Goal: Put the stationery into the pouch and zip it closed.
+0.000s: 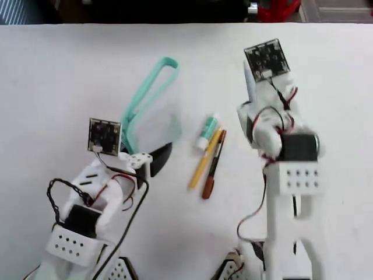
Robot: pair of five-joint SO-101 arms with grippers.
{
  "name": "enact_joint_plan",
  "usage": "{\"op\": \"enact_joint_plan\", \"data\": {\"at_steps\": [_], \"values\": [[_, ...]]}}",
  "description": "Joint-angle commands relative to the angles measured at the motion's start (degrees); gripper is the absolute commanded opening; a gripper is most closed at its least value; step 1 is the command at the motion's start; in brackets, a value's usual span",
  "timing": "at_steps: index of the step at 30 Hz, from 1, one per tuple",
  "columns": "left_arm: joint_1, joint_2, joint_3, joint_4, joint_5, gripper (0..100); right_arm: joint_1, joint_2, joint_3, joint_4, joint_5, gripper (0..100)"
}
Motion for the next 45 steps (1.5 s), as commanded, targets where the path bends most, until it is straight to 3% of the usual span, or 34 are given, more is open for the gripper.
{"op": "enact_joint_plan", "data": {"at_steps": [1,11,16,26,31,41,45], "values": [[0.7,0.5,-0.4,-1.2,0.4,29,-2.1,-10.9,3.6,-2.3,0.4,1.8],[0.7,0.5,-0.4,-1.2,0.4,29,-13.1,-39.5,16.4,-12.3,0.6,1.8],[0.7,0.5,-0.4,-1.2,0.4,29,-18.4,-42.8,16.4,-18.7,0.6,1.8],[0.8,0.5,-0.4,-1.2,0.4,29,-19.5,-30.5,16.4,-35.7,0.3,1.8],[0.8,0.5,-0.4,-1.2,0.4,29,-23.3,-25.5,16.4,-41.6,0.4,1.8],[0.8,0.5,-0.4,-1.2,0.4,29,-29.8,-7.0,14.7,-68.5,0.6,1.8],[0.9,0.5,-0.4,-1.2,0.4,29,-29.8,0.8,8.0,-69.2,0.6,1.8]]}}
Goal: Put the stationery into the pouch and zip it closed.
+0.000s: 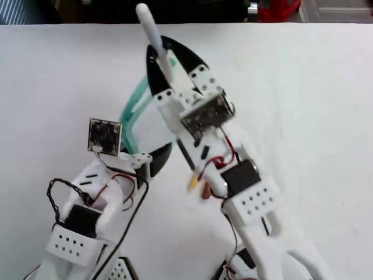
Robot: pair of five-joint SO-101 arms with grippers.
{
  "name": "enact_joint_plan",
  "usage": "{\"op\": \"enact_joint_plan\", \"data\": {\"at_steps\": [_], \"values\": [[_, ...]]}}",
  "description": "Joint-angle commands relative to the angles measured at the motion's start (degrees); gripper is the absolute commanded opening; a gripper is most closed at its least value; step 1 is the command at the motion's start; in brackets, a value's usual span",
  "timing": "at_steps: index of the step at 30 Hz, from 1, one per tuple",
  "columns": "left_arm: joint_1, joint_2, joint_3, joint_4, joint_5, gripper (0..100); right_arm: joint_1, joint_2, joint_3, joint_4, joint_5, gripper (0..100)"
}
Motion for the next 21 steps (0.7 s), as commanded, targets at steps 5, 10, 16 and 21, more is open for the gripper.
{"op": "enact_joint_plan", "data": {"at_steps": [5,10,16,21], "values": [[0.9,0.5,-0.4,-1.2,0.4,29,-1.3,7.9,-12.7,-2.3,0.5,1.8],[0.9,0.5,-0.4,-1.2,0.4,29,-1.6,8.4,-14.4,-2.2,0.5,1.8],[0.9,0.5,-0.4,-1.2,0.4,29,-1.2,8.5,-11.3,-1.0,0.5,1.8],[0.9,0.5,-0.4,-1.2,0.4,29,-1.5,8.5,-7.4,-1.0,0.5,1.8]]}}
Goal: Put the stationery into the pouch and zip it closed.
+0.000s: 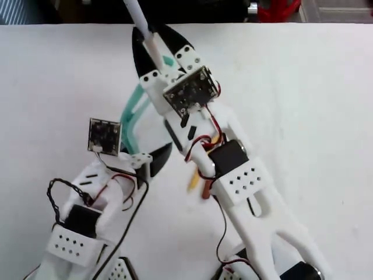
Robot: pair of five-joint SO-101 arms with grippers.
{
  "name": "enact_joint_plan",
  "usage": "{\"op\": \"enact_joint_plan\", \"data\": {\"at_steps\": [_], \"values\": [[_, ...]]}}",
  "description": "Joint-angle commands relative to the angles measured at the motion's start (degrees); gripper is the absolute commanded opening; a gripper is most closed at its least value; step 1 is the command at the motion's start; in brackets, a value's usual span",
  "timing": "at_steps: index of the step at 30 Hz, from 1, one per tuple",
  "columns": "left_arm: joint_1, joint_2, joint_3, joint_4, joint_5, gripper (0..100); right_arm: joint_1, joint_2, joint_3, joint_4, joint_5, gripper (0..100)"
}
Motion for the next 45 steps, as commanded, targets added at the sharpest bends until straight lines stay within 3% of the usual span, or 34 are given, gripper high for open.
{"op": "enact_joint_plan", "data": {"at_steps": [1,26,33,39,45], "values": [[0.9,0.5,-0.4,-1.2,0.4,29,-0.3,-0.4,1.9,-0.3,0.5,1.8],[0.9,0.5,-0.4,-1.2,0.4,29,2.0,-5.8,10.5,-0.1,0.4,1.8],[0.9,0.5,-0.4,-1.2,0.4,29,2.0,-9.9,11.6,6.1,0.2,1.9],[0.9,0.5,-0.4,-1.2,0.4,29,2.0,-10.8,11.6,9.0,0.1,14.9],[0.9,0.5,-0.4,-1.2,0.4,29,2.0,-10.9,11.5,9.2,0.1,14.2]]}}
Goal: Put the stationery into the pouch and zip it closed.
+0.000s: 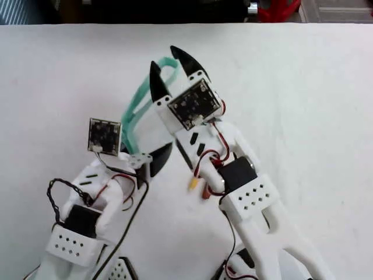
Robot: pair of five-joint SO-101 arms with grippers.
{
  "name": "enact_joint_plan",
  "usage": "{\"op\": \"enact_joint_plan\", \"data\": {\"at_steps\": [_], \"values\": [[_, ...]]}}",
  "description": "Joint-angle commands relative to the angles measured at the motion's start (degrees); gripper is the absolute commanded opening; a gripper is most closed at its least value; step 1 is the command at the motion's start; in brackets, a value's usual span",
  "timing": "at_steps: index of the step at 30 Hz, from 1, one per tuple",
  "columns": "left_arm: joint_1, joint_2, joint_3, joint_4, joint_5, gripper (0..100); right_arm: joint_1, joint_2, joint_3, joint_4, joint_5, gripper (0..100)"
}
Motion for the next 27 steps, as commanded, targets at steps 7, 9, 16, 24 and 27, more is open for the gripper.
{"op": "enact_joint_plan", "data": {"at_steps": [7,9,16,24,27], "values": [[0.9,0.5,-0.4,-1.2,0.4,29,0.5,-3.2,-1.1,0.3,0.1,14.2],[0.9,0.5,-0.4,-1.2,0.4,29,0.5,-4.5,-1.1,0.4,0.1,14.2],[0.9,0.5,-0.4,-1.2,0.4,29,1.0,-10.2,-1.5,7.3,0.5,14.2],[2.0,0.5,-0.4,-1.2,0.3,29,8.5,-26.0,0.3,27.6,0.6,14.1],[2.1,0.5,0.1,-1.3,0.3,29,14.7,-24.0,3.0,30.1,0.2,14.1]]}}
